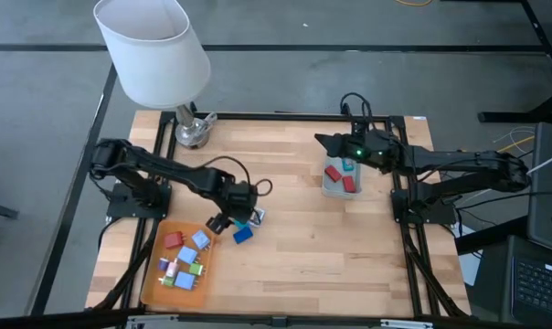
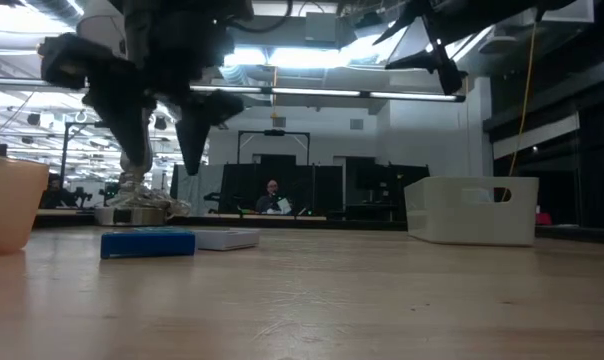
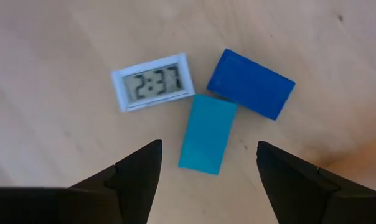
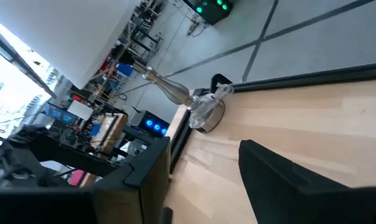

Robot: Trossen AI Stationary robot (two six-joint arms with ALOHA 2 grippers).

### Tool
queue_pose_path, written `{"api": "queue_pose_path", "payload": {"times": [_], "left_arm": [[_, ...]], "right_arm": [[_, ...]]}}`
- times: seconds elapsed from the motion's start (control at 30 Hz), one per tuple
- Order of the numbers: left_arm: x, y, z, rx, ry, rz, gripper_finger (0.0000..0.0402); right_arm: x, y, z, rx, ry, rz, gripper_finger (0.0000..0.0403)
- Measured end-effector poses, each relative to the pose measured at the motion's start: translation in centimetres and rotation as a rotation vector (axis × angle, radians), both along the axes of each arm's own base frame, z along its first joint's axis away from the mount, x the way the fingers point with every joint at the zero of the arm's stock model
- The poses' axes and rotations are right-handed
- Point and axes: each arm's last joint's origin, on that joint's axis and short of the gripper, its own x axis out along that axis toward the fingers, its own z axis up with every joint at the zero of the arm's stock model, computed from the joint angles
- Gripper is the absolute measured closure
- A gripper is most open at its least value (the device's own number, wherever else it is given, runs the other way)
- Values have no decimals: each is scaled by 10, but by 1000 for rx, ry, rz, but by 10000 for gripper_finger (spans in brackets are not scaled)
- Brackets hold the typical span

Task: Pick & Place Office items
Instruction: Put the blue digital timer into the grey bin

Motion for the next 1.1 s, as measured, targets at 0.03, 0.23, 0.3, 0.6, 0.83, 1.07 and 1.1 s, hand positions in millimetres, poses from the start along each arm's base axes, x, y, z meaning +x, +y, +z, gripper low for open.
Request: {"api": "queue_pose_path", "payload": {"times": [0.03, 0.23, 0.3, 0.6, 0.83, 1.07, 1.1], "left_arm": [[2, -2, -4, 5, 9, -12, 146], [9, -14, -25, 37, 57, -93, 146], [12, -16, -32, 41, 70, -105, 146], [15, -16, -58, 72, 130, -110, 146], [2, -12, -77, 49, 150, -65, 153], [2, -12, -76, 53, 149, -34, 220], [1, -12, -76, 52, 150, -34, 230]], "right_arm": [[-1, 0, 1, -4, -6, 1, 213], [-4, 1, 6, -13, -28, 6, 213], [-5, 1, 8, -15, -37, 5, 213], [-7, 4, 10, -15, -48, 18, 213], [-7, 6, 10, -14, -48, 28, 213], [-7, 6, 10, -15, -47, 25, 213], [-7, 6, 10, -15, -47, 25, 213]]}}
